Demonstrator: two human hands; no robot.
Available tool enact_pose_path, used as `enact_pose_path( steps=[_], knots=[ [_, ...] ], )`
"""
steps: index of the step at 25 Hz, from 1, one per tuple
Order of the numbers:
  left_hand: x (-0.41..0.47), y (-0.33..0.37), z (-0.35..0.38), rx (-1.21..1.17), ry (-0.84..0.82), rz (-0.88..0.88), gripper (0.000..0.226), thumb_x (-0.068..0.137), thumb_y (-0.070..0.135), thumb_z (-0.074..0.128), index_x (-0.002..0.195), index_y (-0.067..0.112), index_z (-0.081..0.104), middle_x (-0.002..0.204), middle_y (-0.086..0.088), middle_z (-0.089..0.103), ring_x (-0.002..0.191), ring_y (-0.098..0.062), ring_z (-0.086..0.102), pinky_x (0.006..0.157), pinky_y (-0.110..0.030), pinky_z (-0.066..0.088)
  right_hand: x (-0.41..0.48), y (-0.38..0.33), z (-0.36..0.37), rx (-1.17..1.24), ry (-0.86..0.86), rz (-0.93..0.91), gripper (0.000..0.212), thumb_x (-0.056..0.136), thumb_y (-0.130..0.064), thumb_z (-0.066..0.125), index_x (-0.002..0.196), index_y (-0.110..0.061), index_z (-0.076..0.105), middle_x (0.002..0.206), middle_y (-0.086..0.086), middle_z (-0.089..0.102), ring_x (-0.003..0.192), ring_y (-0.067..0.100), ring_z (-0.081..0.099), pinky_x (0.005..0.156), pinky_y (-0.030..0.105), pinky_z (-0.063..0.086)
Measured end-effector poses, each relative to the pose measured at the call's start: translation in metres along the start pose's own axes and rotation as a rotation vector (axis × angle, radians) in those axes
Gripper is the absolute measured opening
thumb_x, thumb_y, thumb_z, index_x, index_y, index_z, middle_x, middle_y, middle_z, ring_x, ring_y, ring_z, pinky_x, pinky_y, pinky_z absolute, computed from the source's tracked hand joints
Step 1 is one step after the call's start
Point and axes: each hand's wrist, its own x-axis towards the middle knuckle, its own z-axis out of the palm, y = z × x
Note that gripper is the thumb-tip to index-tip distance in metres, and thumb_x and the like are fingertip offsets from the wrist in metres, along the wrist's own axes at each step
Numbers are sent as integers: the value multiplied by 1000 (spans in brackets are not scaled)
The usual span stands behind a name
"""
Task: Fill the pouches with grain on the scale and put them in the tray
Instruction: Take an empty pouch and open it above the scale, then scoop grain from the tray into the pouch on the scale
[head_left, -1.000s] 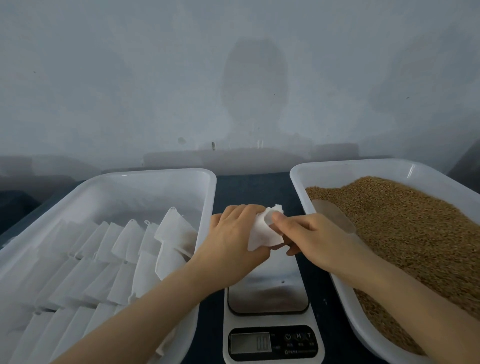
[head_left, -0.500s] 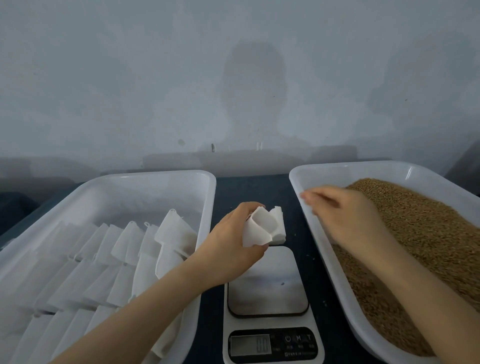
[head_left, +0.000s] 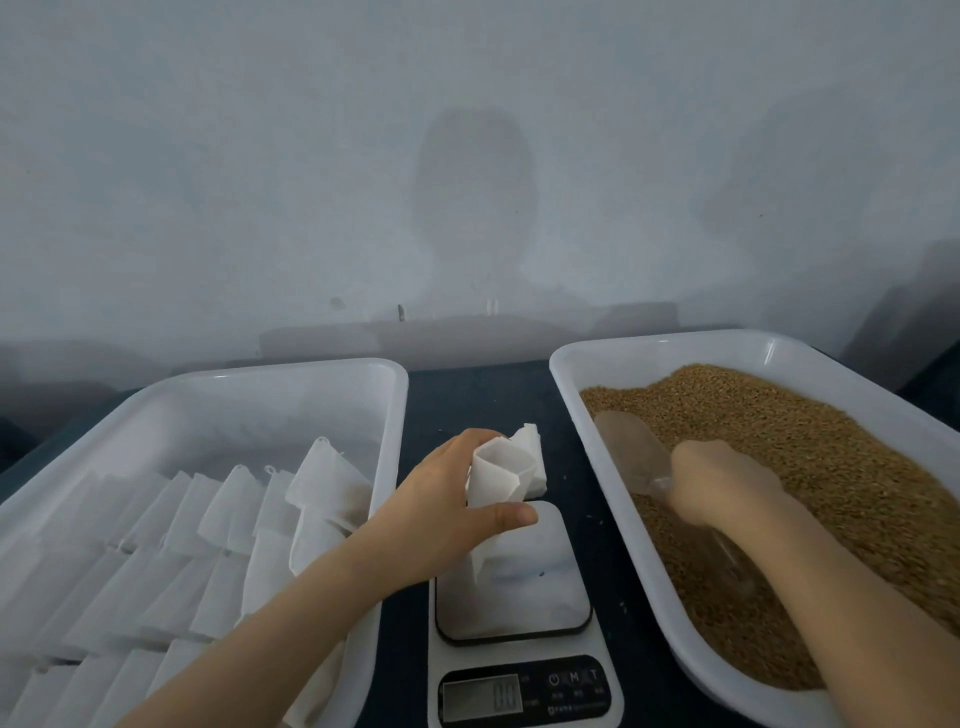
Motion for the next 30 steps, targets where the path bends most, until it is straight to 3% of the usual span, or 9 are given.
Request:
enact_pose_path(
  steps=[4,7,10,18,23,26,30],
  knots=[
    [-1,1,-1,12,-28,0,66,79,45,72,134,32,38,129,10,50,113,-15,53,98,-38,49,0,-3,-1,170,40,21,36,91,-38,53,104,-4,58,75,1,52,67,17,55,58,26,45],
    [-2,1,-1,15,-22,2,65,80,44,71,134,30,39,129,9,50,113,-15,52,98,-39,49,3,0,-1,302,119,134,46,87,-31,62,118,-2,42,95,11,57,86,28,58,69,33,46],
    [-1,2,0,39,-26,-10,65,80,44,71,135,30,38,131,8,49,114,-15,52,100,-39,48,12,9,3,341,206,161,41,90,-15,58,122,-1,36,111,20,58,95,34,59,72,38,46],
    [2,-1,2,75,-51,-10,66,80,45,70,136,30,38,133,8,48,116,-15,50,101,-40,46,36,13,19,359,168,265,61,90,-4,52,140,1,17,131,28,32,116,41,42,92,47,43],
    [3,-4,2,106,-65,-11,69,79,49,70,137,31,37,134,10,46,117,-13,49,101,-40,46,38,-9,32,359,125,150,51,92,1,42,137,2,18,132,29,32,117,39,42,94,43,41],
    [5,-5,3,118,-76,-8,69,79,49,70,137,30,36,135,10,45,117,-13,49,101,-40,46,35,-12,32,375,119,47,39,93,-2,42,130,3,29,126,27,41,112,39,47,87,41,41],
    [4,-5,3,146,-86,-1,69,80,50,68,137,31,35,135,10,45,117,-13,48,101,-39,46,25,-22,21,495,58,62,44,94,-7,44,134,5,29,125,25,47,106,35,53,81,37,45]
  ],
)
